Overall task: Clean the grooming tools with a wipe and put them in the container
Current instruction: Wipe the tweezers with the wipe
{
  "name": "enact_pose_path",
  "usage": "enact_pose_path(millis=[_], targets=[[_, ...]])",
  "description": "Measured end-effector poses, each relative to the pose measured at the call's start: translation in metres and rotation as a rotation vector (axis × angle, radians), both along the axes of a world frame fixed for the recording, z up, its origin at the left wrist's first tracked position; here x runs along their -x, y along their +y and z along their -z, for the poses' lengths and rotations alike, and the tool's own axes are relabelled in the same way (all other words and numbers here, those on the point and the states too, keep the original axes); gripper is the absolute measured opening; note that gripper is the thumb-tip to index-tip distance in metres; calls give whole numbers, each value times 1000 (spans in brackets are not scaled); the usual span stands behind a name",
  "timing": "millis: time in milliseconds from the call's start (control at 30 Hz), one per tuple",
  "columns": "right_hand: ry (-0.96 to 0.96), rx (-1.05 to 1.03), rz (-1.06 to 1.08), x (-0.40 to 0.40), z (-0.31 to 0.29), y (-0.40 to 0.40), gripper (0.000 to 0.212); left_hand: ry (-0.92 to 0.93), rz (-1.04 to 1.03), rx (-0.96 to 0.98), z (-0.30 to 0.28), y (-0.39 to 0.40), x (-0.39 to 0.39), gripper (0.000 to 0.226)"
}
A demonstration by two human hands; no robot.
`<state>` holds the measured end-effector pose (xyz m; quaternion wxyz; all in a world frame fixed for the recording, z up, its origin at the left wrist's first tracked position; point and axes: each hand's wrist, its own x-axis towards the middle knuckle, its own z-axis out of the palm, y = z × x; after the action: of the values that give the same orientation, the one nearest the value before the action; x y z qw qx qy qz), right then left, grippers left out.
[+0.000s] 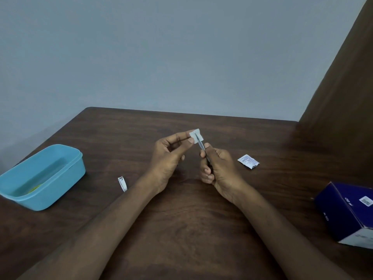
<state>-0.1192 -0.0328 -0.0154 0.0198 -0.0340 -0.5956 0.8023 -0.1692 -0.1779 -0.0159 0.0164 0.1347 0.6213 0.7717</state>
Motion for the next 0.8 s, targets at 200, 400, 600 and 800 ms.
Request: enact_pose_path(millis=[200, 400, 600, 800], targets=[[25, -100, -9, 1, 3, -2, 39, 5, -133, -60, 3, 4, 2, 21], [-20, -39, 62, 2, 2, 0, 33, -85, -236, -209, 2, -3, 10, 16], [76, 37, 55, 1, -2, 6, 14, 25, -203, -22, 7, -1, 5, 15], [207, -297, 184, 6, 9, 16, 10, 88, -215, 24, 9, 1, 6, 16]])
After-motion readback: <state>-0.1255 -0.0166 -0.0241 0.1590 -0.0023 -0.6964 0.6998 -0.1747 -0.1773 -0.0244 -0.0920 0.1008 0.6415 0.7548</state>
